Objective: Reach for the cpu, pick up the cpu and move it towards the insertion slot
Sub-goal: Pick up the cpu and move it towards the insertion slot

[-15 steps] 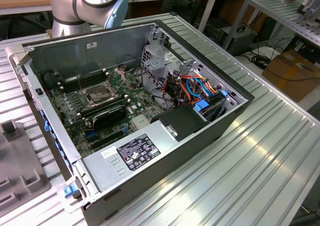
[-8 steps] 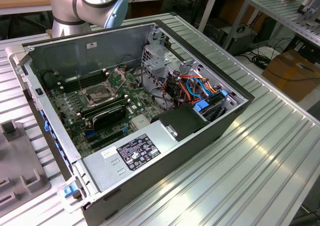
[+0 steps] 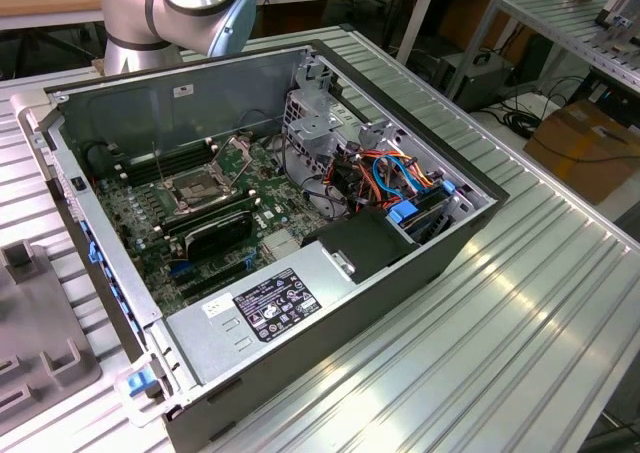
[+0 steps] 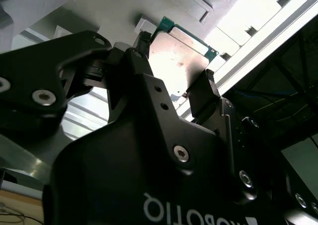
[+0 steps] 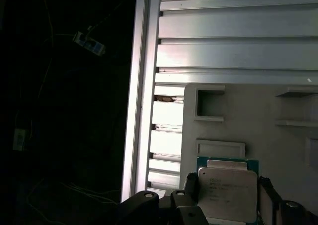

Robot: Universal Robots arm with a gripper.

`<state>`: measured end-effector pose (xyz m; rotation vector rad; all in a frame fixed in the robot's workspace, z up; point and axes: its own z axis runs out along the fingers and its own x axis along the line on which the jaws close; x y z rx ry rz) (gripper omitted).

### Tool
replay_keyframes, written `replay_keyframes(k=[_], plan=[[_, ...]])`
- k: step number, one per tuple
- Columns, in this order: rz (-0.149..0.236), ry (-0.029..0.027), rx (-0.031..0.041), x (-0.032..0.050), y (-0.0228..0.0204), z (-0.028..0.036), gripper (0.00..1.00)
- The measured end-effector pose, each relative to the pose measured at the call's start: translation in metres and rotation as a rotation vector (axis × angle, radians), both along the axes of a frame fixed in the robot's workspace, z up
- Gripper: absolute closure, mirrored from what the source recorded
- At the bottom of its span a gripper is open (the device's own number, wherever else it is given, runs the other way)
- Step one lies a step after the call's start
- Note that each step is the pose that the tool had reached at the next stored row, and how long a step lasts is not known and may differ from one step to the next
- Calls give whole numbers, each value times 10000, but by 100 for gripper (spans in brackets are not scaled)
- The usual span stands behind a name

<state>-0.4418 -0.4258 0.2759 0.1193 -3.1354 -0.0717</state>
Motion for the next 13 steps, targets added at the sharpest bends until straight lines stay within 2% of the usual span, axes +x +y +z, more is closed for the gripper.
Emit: replay_keyframes(k=[4, 5, 6, 10, 13], plan=[[1, -1, -27, 1, 0, 72, 45], [0, -1, -43, 1, 0, 114, 45], [1, -2, -59, 1, 0, 183, 45], [1, -2, -74, 1, 0, 284, 45], [0, -2, -90, 1, 0, 429, 45]])
